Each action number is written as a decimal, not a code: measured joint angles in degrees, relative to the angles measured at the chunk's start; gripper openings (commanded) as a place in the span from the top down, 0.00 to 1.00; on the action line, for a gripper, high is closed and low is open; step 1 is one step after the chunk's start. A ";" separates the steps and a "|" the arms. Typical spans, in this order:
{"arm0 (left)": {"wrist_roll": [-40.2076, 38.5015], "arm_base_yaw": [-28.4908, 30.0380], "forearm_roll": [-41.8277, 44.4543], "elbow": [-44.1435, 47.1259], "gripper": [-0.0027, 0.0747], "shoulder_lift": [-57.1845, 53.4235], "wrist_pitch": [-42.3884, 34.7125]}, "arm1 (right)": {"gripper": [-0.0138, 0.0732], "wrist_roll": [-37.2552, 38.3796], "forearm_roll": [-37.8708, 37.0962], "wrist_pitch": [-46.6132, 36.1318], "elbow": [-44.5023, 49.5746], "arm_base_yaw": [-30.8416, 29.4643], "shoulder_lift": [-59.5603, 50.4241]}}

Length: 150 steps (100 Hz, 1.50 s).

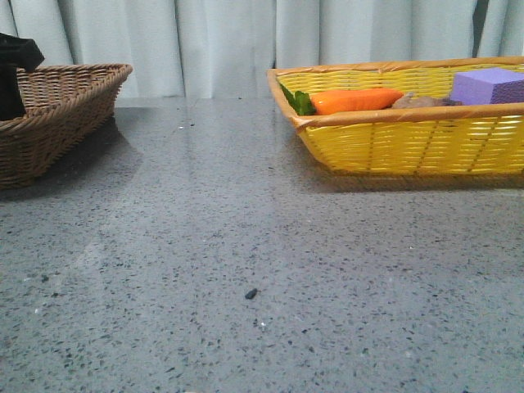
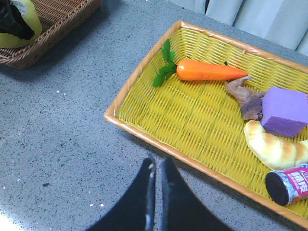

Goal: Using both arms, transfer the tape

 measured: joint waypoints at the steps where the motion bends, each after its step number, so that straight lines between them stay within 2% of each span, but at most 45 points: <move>1: 0.00 0.00 0.01 0.00 0.76 0.00 0.00 | 0.93 0.00 0.00 0.00 0.00 0.00 0.00; 9: 0.08 0.00 0.01 0.00 0.61 0.00 -0.13 | 0.93 0.00 0.00 0.00 0.00 0.00 0.00; 16: 0.21 0.00 -0.03 0.00 0.53 0.00 -0.90 | 0.93 0.00 0.00 0.00 0.00 0.00 0.00; 34: 0.21 0.00 -0.12 -0.60 0.53 -0.12 -0.34 | 0.93 0.00 0.11 0.22 0.00 0.00 0.00; 55: 0.26 0.00 -0.52 -5.41 0.54 -3.84 2.45 | 0.93 0.00 0.20 -0.04 0.00 0.00 0.00; 67: 0.26 0.00 -2.94 -6.46 0.60 -8.78 2.35 | 0.93 0.06 -0.06 -2.48 1.46 0.00 0.00; 89: 0.66 0.00 -5.15 -6.46 0.84 -19.23 1.91 | 0.93 4.58 -4.25 -9.24 10.77 0.00 -2.32; 106: 0.93 0.00 -5.41 -6.12 0.99 -27.49 1.91 | 0.93 6.11 -5.55 -16.33 18.70 0.00 -8.79; 128: 1.82 0.00 -5.41 -0.05 0.99 -38.47 1.46 | 0.93 7.36 -7.55 -20.13 23.60 0.00 -19.13; 150: 2.29 0.00 -5.46 12.84 0.99 -51.95 -3.02 | 0.93 13.16 -13.91 -15.37 23.88 0.00 -28.38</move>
